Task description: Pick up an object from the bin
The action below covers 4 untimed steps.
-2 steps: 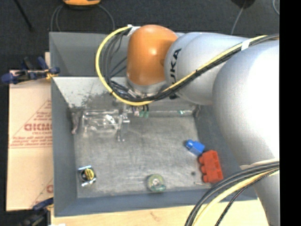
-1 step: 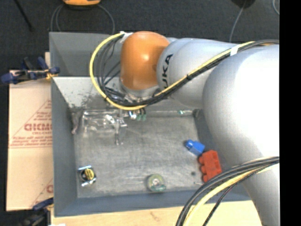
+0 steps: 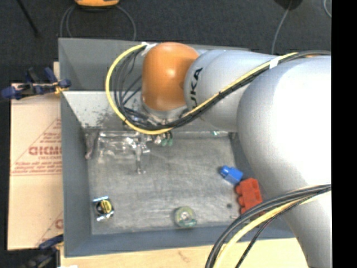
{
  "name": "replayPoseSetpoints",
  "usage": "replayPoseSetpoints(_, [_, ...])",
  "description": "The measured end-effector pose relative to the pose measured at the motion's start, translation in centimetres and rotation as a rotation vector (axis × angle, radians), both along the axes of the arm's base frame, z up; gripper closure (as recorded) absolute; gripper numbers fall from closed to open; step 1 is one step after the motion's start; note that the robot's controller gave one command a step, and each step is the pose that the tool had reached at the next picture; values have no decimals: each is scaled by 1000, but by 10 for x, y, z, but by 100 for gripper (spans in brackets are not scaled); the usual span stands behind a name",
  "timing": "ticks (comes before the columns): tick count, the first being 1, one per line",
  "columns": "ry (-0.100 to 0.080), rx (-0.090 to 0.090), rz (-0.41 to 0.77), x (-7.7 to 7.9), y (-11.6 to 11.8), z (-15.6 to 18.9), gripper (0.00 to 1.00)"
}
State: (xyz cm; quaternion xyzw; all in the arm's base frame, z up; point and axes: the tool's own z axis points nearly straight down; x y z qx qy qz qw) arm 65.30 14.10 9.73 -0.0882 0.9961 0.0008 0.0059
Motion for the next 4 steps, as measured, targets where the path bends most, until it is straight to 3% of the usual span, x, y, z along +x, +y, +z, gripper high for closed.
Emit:
replayPoseSetpoints(1, [-6,0,23,-3,-1,-22,0])
replayPoseSetpoints(2, [3,0,6,-12,-9,14,0])
replayPoseSetpoints(3, [-9,-2,104,-12,-9,-16,0])
replayPoseSetpoints(4, [-2,-1,95,-9,11,-23,0])
